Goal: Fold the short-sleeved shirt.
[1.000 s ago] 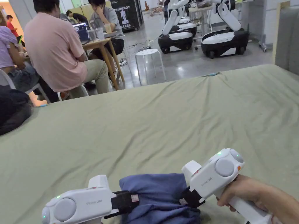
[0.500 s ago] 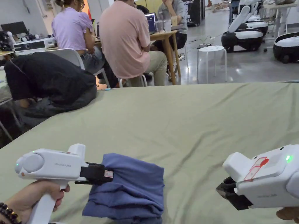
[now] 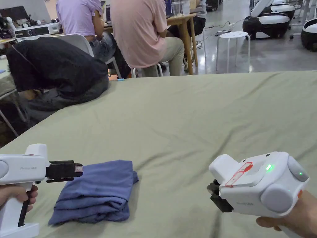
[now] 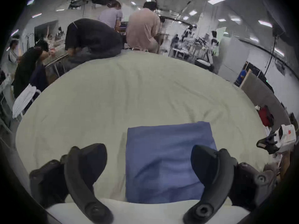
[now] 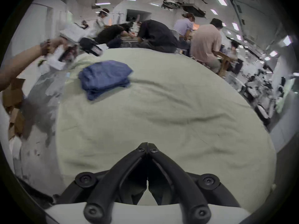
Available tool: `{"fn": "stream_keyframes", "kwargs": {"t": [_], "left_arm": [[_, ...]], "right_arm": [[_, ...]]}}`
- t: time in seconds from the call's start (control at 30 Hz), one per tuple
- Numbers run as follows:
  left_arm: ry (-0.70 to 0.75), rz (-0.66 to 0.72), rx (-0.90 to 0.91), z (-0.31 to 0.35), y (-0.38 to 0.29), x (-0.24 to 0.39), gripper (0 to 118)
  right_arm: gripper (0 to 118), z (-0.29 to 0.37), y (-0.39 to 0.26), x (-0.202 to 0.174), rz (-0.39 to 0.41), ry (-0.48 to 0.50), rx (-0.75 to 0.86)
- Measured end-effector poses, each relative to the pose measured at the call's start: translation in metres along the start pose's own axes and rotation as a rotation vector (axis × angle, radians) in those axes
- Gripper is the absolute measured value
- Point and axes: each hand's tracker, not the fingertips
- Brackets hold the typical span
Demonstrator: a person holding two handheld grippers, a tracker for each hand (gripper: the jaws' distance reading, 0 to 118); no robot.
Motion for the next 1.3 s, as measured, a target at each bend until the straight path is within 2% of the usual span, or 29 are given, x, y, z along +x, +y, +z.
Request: {"fn": "stream_keyframes", "kwargs": {"t": [0.07, 0.13, 0.2, 0.23, 0.27, 0.3, 0.53, 0.67, 0.87, 1.03, 1.1, 1.17, 1.3], "left_arm": [[0.019, -0.039, 0.011, 0.007, -0.002, 0.012, 114], [0.03, -0.086, 0.053, 0.033, -0.003, 0.036, 106], [0.005, -0.097, 0.112, 0.045, -0.001, 0.062, 73], [-0.007, -0.099, 0.149, 0.045, -0.001, 0.064, 48], [-0.016, -0.103, 0.177, 0.05, 0.002, 0.081, 15], [-0.001, -0.125, 0.191, 0.051, 0.005, 0.098, 0], [0.071, -0.328, 0.33, 0.061, 0.039, 0.245, 0], [-0.041, -0.334, 0.473, 0.09, 0.057, 0.342, 0], [-0.068, -0.301, 0.642, 0.118, 0.079, 0.454, 0], [-0.118, -0.215, 0.695, 0.106, 0.083, 0.509, 0], [-0.094, -0.225, 0.74, 0.097, 0.076, 0.527, 0], [-0.061, -0.265, 0.796, 0.083, 0.069, 0.548, 0], [-0.094, -0.254, 0.754, 0.057, 0.057, 0.567, 0]], "right_arm": [[0, -0.001, 0.003, 0.004, -0.045, -0.003, 0.007], [0, 0.005, 0.005, 0.007, -0.096, -0.033, 0.034], [0, 0.012, 0.004, 0.01, -0.111, -0.066, 0.059], [0, 0.016, 0.005, 0.013, -0.126, -0.09, 0.063], [0, 0.019, 0.004, 0.018, -0.14, -0.109, 0.067], [0, 0.022, 0.005, 0.021, -0.157, -0.125, 0.078], [0, 0.089, 0.019, 0.05, -0.218, -0.26, 0.224], [0, 0.16, 0.021, 0.084, -0.255, -0.362, 0.351], [0, 0.265, -0.006, 0.134, -0.334, -0.544, 0.466], [0, 0.302, -0.042, 0.178, -0.386, -0.659, 0.51], [0, 0.307, -0.055, 0.193, -0.416, -0.695, 0.498], [0, 0.307, -0.066, 0.199, -0.438, -0.744, 0.481], [0, 0.303, -0.085, 0.203, -0.464, -0.77, 0.505]]}}
